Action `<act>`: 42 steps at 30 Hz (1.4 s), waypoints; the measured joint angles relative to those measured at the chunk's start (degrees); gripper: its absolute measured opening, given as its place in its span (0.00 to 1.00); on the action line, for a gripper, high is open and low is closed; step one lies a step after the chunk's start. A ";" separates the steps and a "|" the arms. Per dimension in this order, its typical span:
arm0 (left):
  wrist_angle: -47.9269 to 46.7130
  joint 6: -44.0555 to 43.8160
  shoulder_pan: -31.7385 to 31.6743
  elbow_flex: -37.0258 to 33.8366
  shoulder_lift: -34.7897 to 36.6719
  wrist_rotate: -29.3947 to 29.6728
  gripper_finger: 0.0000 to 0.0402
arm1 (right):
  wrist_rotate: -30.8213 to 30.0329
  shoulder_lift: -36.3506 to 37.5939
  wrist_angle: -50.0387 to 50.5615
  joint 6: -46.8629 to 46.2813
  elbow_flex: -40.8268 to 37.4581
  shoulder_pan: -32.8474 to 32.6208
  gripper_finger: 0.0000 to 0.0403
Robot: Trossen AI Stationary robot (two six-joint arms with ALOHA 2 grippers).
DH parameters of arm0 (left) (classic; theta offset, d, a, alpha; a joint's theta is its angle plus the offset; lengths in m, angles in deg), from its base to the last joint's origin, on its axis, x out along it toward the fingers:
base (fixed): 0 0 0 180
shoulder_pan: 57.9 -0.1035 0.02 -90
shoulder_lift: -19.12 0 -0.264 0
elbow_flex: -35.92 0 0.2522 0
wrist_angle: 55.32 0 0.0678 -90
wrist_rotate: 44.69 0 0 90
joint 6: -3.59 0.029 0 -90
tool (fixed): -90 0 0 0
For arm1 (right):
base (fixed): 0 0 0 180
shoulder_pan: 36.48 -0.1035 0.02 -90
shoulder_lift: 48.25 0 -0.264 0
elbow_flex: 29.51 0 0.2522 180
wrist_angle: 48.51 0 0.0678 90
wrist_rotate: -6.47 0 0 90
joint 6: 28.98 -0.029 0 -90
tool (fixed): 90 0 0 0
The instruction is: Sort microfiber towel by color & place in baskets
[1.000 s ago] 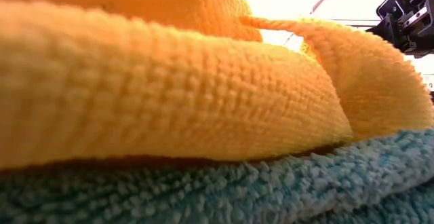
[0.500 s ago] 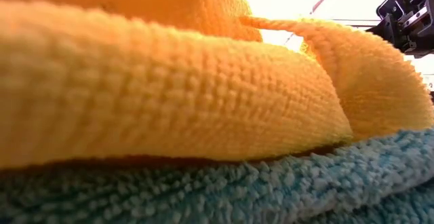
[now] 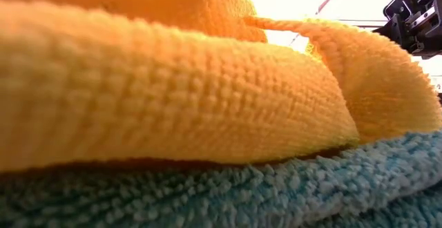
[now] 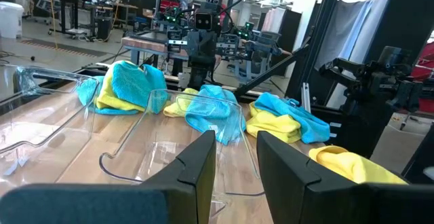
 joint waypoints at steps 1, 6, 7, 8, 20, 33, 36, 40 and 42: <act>0.00 0.02 0.00 0.00 0.00 0.02 0.24 | 0.02 0.02 0.00 0.00 -0.02 0.00 0.00; 0.00 0.02 -0.01 0.00 0.00 0.00 0.24 | 0.02 0.02 0.00 -0.01 -0.01 -0.02 0.00; 0.00 0.00 0.00 0.00 0.00 0.02 0.24 | 0.01 0.02 0.00 0.00 -0.02 -0.01 0.00; 0.00 0.00 0.00 0.00 0.00 0.00 0.24 | 0.02 0.02 0.00 0.00 0.00 -0.01 0.00; 0.00 0.02 -0.02 0.00 0.00 0.02 0.24 | 0.01 0.01 0.00 0.00 -0.02 0.00 0.00; 0.00 0.02 0.00 -0.02 0.00 0.00 0.24 | -0.14 -0.07 1.66 -2.21 0.54 -0.02 0.00; 0.00 0.02 0.00 0.00 0.01 0.01 0.24 | -2.82 -0.80 6.79 -2.93 2.67 -0.02 0.00; 0.00 0.02 0.00 0.00 0.00 0.00 0.24 | -7.89 -3.52 15.68 -2.14 8.26 0.00 0.00; 0.00 0.01 -0.01 0.00 0.00 0.01 0.24 | -11.68 -5.77 18.39 -3.46 11.80 0.00 0.00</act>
